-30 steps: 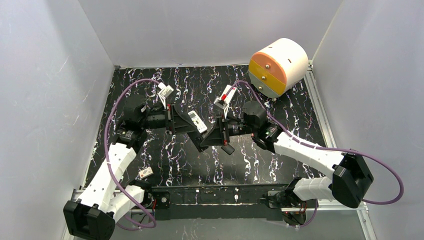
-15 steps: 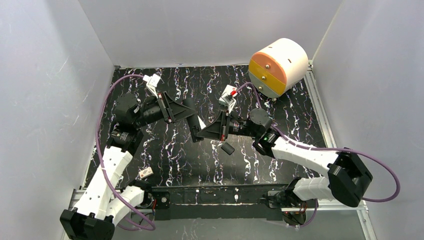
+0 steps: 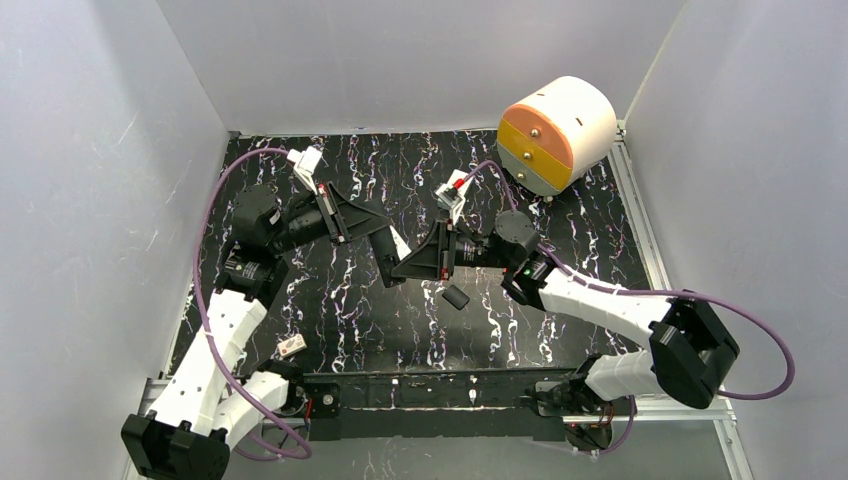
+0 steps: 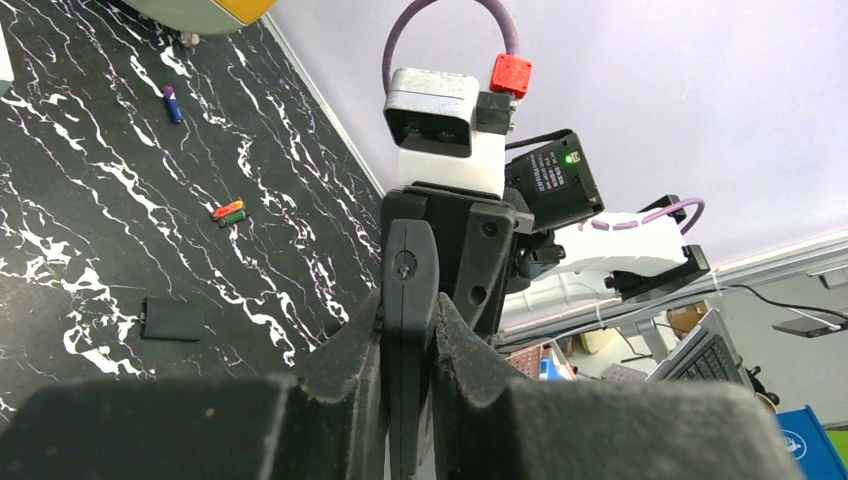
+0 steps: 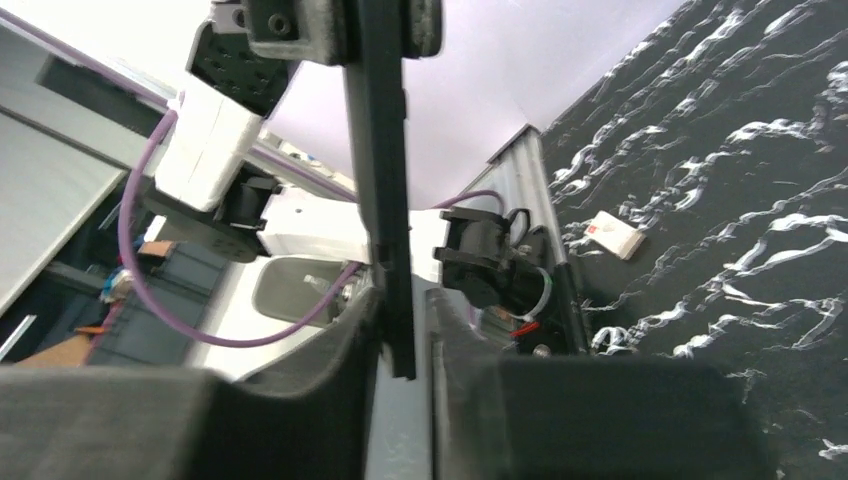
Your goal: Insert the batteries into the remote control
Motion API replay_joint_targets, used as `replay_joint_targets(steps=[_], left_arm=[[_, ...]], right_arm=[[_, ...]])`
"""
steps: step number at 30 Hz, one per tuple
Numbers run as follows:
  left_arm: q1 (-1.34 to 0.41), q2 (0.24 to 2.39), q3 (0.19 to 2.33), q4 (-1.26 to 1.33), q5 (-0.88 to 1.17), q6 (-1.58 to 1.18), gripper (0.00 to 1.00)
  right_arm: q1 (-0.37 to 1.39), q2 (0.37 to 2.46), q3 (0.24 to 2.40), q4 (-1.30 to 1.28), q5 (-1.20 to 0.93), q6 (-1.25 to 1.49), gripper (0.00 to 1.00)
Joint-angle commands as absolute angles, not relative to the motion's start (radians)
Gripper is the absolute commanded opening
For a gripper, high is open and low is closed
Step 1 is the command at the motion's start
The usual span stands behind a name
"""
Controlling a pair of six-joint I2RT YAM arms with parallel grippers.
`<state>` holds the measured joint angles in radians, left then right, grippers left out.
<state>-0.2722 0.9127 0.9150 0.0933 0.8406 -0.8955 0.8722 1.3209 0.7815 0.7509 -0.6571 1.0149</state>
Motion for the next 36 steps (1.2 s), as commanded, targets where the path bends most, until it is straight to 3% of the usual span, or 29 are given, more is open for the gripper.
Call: replay_joint_targets(steps=[1, 2, 3, 9, 14, 19, 26, 36], left_arm=[[-0.275, 0.879, 0.915, 0.141, 0.823, -0.868, 0.00], [-0.276, 0.873, 0.904, 0.134, 0.804, -0.854, 0.00], [-0.276, 0.863, 0.901, 0.105, 0.776, -0.830, 0.00], [-0.276, 0.838, 0.914, -0.245, 0.440, -0.622, 0.00], [-0.276, 0.842, 0.913, -0.363, 0.339, -0.564, 0.00], [-0.276, 0.812, 0.872, -0.333, 0.351, -0.579, 0.00], [-0.276, 0.834, 0.862, -0.330, 0.392, -0.567, 0.00], [-0.276, 0.861, 0.861, -0.324, 0.419, -0.540, 0.00]], right_arm=[[0.870, 1.281, 0.822, 0.568, -0.554, 0.933, 0.48], [0.868, 1.258, 0.822, 0.515, -0.516, 0.899, 0.59], [0.866, 1.239, 0.822, 0.472, -0.483, 0.865, 0.62], [0.724, 1.154, 0.887, 0.107, -0.403, 0.669, 0.70], [0.613, 1.190, 0.996, -0.269, -0.164, 0.554, 0.67], [0.595, 1.245, 1.008, -0.462, 0.187, 0.405, 0.48], [0.583, 1.336, 0.939, -0.485, 0.191, 0.042, 0.49], [0.583, 1.471, 0.914, -0.415, 0.224, 0.009, 0.49]])
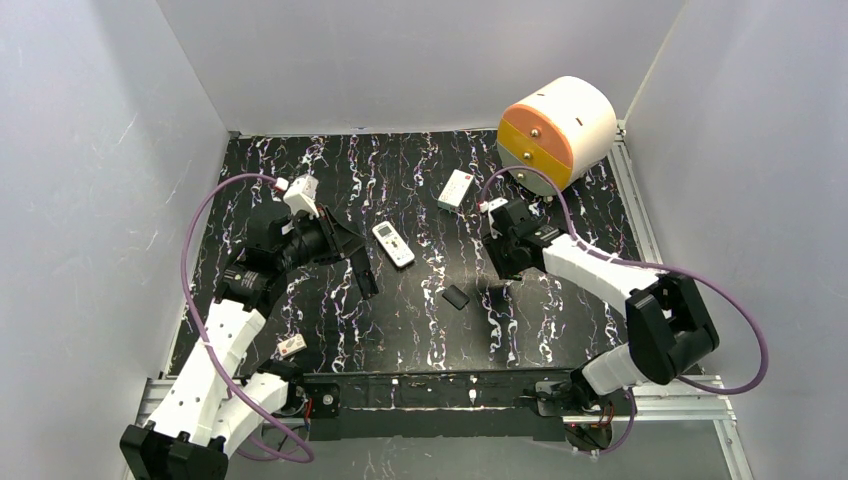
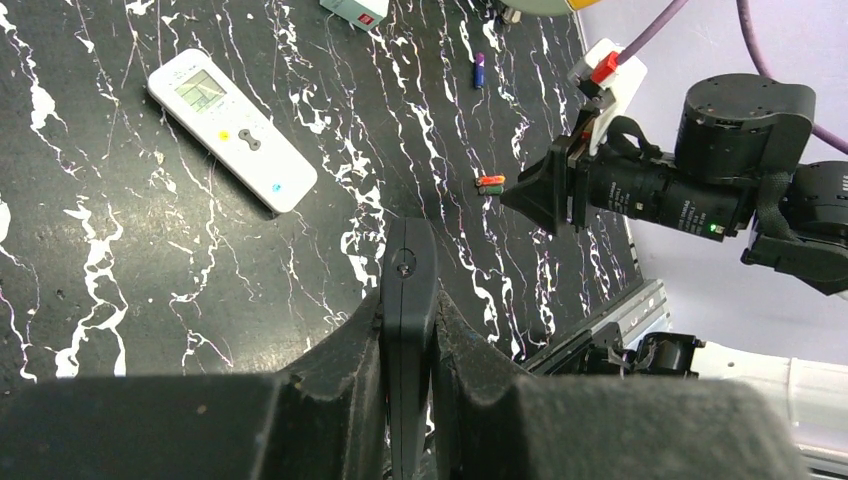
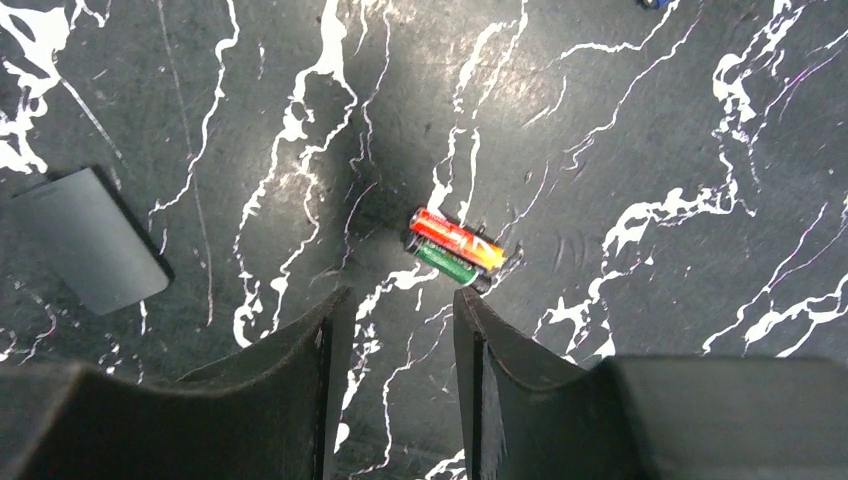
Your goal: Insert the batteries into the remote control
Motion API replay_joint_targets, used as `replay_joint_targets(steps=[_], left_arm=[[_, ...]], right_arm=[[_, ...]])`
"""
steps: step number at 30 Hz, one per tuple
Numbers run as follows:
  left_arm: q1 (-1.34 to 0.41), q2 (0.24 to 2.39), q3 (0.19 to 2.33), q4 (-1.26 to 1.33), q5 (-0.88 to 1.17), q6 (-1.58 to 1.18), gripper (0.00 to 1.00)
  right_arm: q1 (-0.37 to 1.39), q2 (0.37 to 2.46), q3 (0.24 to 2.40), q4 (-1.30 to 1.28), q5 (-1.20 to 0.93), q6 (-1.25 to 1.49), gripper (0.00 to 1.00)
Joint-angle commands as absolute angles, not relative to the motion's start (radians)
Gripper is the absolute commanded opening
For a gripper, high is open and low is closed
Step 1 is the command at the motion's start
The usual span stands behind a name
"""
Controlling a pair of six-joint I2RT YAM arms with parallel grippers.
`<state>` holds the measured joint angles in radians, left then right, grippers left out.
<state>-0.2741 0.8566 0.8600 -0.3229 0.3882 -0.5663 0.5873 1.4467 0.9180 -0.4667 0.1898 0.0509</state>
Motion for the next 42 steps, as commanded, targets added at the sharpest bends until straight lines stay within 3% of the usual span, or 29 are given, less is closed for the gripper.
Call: replay_joint_targets(steps=[1, 14, 22, 42], left_arm=[[-0.276, 0.862, 0.861, -0.324, 0.421, -0.539, 0.00], [-0.276, 0.868, 0.856, -0.334, 0.419, -0.529, 0.00], [-0.276, 0.874, 0.857, -0.337, 0.421, -0.526, 0.00], [-0.276, 0.892, 0.853, -0.315, 0.443, -0.545, 0.00]], right_arm=[[0.583, 1.489, 0.915, -0.418, 0.229, 0.005, 0.49], [0.582, 1.517, 0.928, -0.379, 0.305, 0.130, 0.49], [0.578, 1.535, 0.914, -0.368, 0.344, 0.107, 0.40], [0.553, 1.660, 0.949, -0.373, 0.283, 0.018, 0.41]])
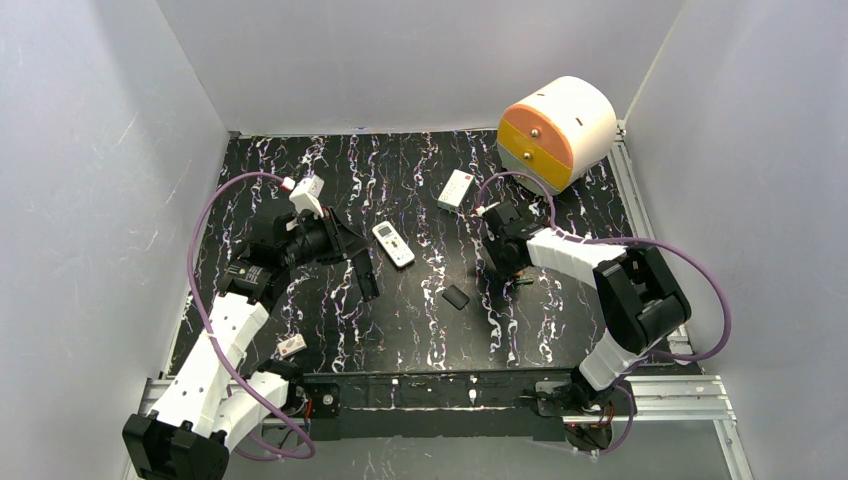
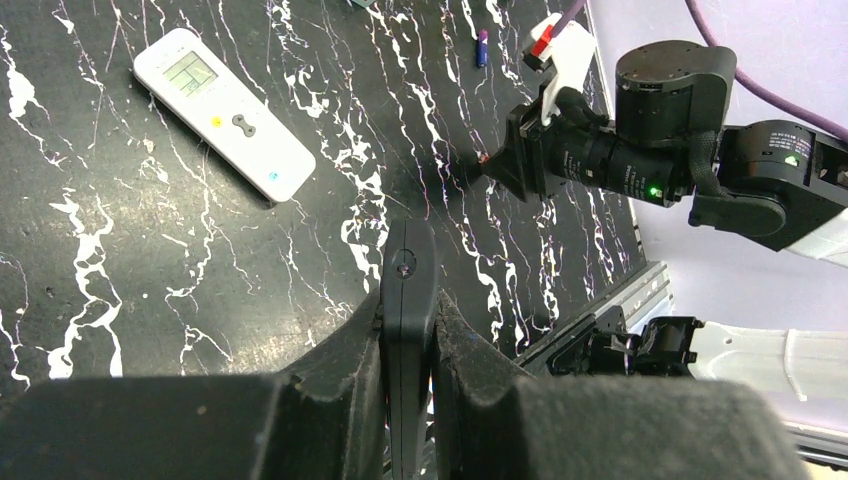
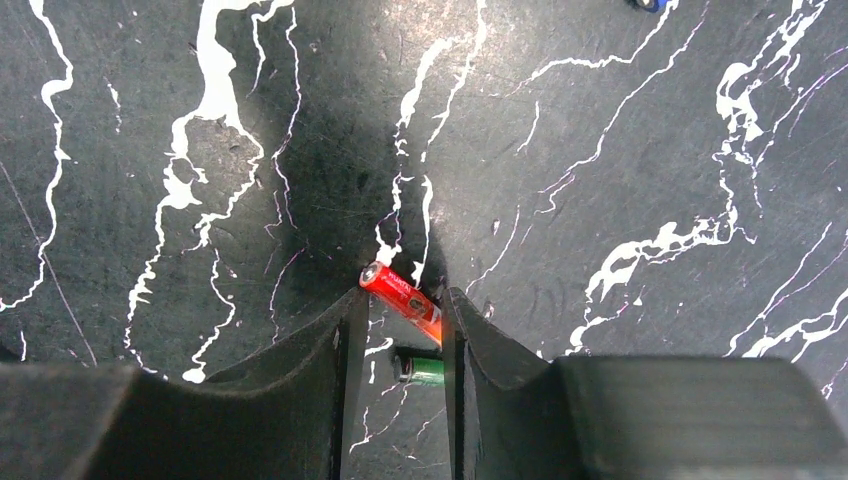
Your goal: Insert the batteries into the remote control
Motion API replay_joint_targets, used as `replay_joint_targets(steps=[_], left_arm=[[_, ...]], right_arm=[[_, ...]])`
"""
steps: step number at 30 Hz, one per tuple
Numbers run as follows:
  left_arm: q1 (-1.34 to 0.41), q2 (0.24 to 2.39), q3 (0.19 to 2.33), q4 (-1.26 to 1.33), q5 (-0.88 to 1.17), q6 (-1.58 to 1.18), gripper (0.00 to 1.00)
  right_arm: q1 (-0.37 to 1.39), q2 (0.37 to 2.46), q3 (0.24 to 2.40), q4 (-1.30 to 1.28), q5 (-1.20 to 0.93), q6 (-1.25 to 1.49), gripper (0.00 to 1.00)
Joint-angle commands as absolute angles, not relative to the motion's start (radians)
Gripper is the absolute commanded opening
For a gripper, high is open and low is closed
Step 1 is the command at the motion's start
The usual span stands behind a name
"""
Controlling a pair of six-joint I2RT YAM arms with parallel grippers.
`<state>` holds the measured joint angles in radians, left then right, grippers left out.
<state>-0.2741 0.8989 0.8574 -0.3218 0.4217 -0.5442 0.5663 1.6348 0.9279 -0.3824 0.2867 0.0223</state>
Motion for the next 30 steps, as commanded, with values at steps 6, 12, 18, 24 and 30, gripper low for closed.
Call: replay_joint_targets(steps=[6, 12, 18, 24, 30], left_arm=[[-0.276, 0.895, 0.854, -0.314, 0.443, -0.545, 0.00], [-0.275, 0.902, 0.854, -0.307, 0.452, -0.550, 0.00], [-0.276, 0.904, 0.853, -0.302, 0.457, -0.552, 0.00], [-0.275, 0.912, 0.838, -0.271, 0.487, -0.572, 0.00], [-0.275, 0.910, 0.838, -0.267, 0.488, -0.575, 0.00]], right_arm=[[0.531, 1.690, 0.965, -0.390, 0.254, 0.048, 0.39], [0.527, 1.741, 0.993, -0.424, 0.232, 0.079, 0.21], [0.526, 1.747, 0.992, -0.422, 0.222, 0.128, 0.18], [0.526, 1.744, 0.983, -0.413, 0.197, 0.189, 0.37], [0.526, 1.761, 0.966, -0.429, 0.204, 0.204, 0.28]])
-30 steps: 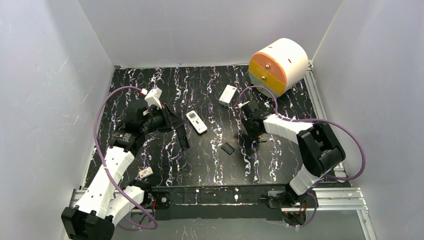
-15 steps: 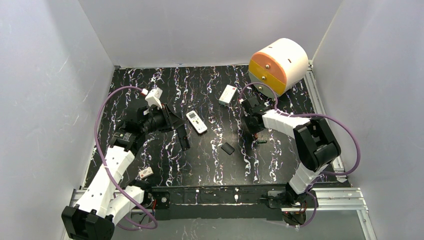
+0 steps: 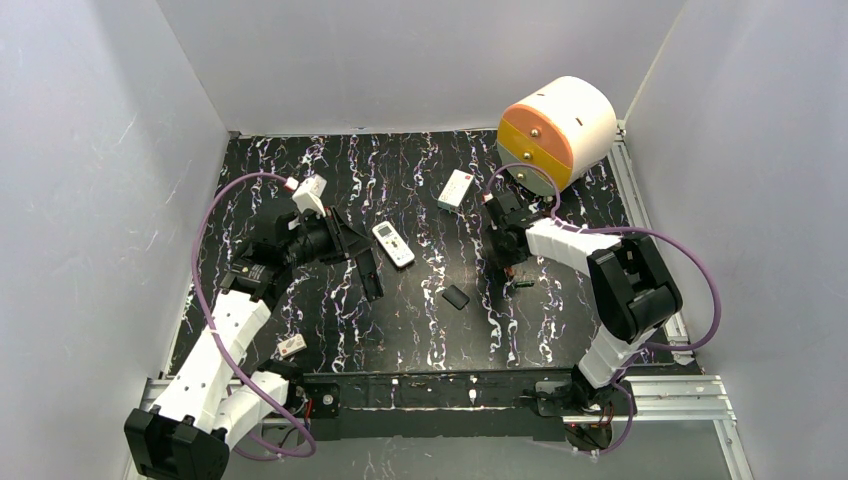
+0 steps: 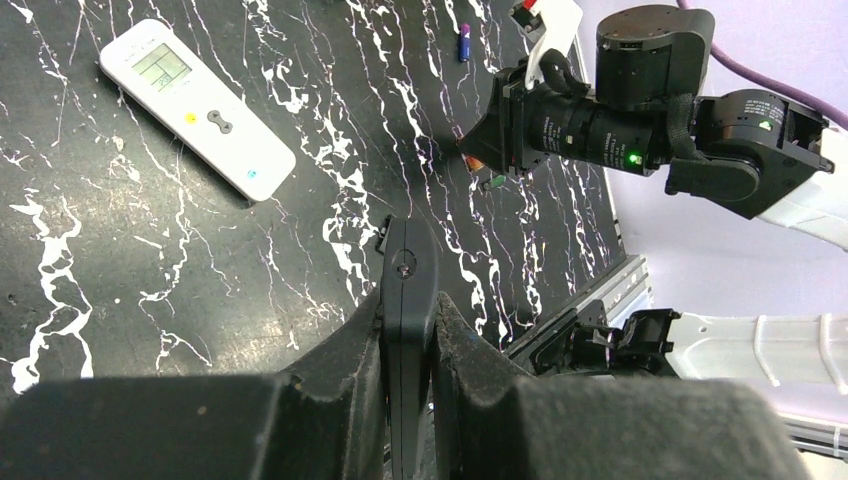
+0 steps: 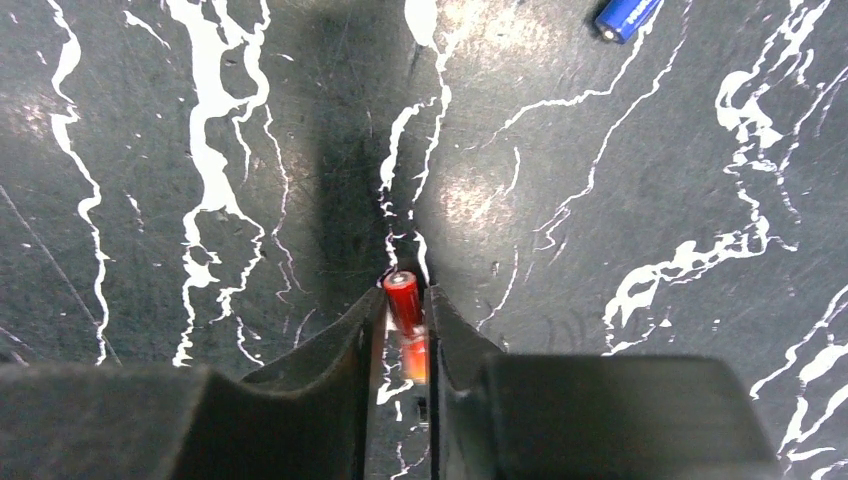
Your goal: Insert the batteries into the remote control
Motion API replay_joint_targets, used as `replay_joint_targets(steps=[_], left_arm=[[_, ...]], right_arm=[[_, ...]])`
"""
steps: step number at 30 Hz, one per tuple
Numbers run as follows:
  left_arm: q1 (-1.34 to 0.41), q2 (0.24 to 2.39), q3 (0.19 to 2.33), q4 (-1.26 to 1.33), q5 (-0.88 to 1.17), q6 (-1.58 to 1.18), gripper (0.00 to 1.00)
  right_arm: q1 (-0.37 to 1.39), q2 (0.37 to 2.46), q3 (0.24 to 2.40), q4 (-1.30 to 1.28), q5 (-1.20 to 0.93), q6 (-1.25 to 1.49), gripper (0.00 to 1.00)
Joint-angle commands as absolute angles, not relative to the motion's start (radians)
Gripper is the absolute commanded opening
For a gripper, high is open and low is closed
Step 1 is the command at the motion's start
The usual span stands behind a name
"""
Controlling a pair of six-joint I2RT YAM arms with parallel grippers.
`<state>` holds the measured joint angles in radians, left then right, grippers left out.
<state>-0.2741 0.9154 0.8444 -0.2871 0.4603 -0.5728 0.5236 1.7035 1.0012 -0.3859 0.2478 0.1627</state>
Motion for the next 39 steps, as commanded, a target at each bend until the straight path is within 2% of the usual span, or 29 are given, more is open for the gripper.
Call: replay_joint_targets(steps=[1, 7, 10, 13, 22, 29, 39], left_arm=[[-0.276, 0.910, 0.838, -0.267, 0.489, -0.575, 0.00], [-0.276, 0.911, 0.822, -0.223, 0.529, -0.602, 0.00], [-0.276, 0.900, 0.774, -0.077, 0.601, -0.663, 0.00], [-0.276, 0.895, 0.706, 0.151, 0.669, -0.768, 0.00], [-0.279, 0.967, 0.681, 0.456, 0.681, -0.968, 0.00], [-0.302, 1.011, 0.683, 0.516, 0.671, -1.065, 0.00], [-0.304, 1.013, 0.683, 0.519, 0.665, -1.119, 0.00]], right_arm=[[0.527, 1.764, 0.965, -0.430, 0.217, 0.205, 0.24], [0.544, 1.705, 0.948, -0.372, 0.279, 0.222, 0.12], [0.571, 1.600, 0.935, -0.308, 0.262, 0.245, 0.09], [0.603, 1.471, 0.947, -0.251, 0.229, 0.301, 0.09], [0.778, 1.195, 1.036, -0.105, 0.173, 0.519, 0.09], [0.977, 1.172, 1.133, -0.009, 0.149, 0.546, 0.10], [1.102, 1.217, 1.180, 0.002, 0.224, 0.476, 0.10]])
